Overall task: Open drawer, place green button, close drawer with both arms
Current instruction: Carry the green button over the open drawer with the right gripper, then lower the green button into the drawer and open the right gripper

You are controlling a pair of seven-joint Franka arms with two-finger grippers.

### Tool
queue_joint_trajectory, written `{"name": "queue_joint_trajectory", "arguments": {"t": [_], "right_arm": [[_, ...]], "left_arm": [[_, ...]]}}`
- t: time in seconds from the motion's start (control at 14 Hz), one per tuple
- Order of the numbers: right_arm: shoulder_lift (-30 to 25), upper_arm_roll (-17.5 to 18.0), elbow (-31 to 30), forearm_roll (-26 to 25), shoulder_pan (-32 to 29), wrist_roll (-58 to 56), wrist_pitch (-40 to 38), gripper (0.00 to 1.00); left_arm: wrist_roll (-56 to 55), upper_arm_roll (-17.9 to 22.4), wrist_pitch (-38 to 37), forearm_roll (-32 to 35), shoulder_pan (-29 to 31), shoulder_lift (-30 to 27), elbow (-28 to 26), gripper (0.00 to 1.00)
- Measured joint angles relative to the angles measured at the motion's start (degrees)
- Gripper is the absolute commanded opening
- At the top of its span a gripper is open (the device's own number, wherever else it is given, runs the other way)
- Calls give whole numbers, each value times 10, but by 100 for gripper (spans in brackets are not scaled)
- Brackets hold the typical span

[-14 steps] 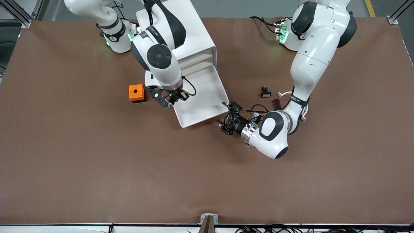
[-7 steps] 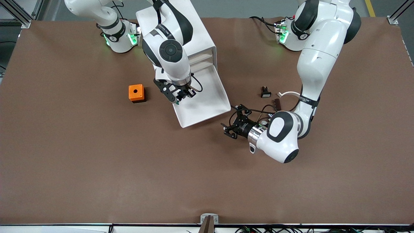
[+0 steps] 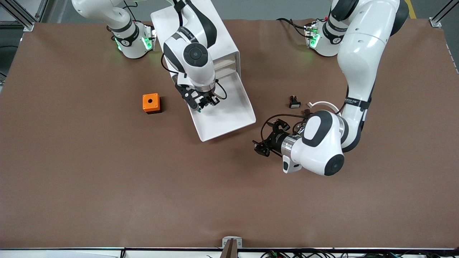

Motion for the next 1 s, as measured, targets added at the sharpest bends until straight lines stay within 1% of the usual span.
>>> {"name": "queue_joint_trajectory", "arguments": {"t": [0.21,0.43,0.5,0.79,1.0], "right_arm": [[0,0,-13,0,8,11,11,0],[1,0,-32,0,19,25,38,0],[1,0,-38,-1,23,31,46,0],[5,-1,-42,-2,35,51,67,0],[9,-2,-42,-2,44,62,82,0]], "left_arm": [[17,-3,40,95,-11,-33,1,100],[15,-3,93,203,-58,-42,-4,100],[13,-3,109,227,-71,-41,-9,100],[-1,-2,177,289,-103,-38,-21,100],[-36,-2,207,326,-115,-33,-28,100]]}}
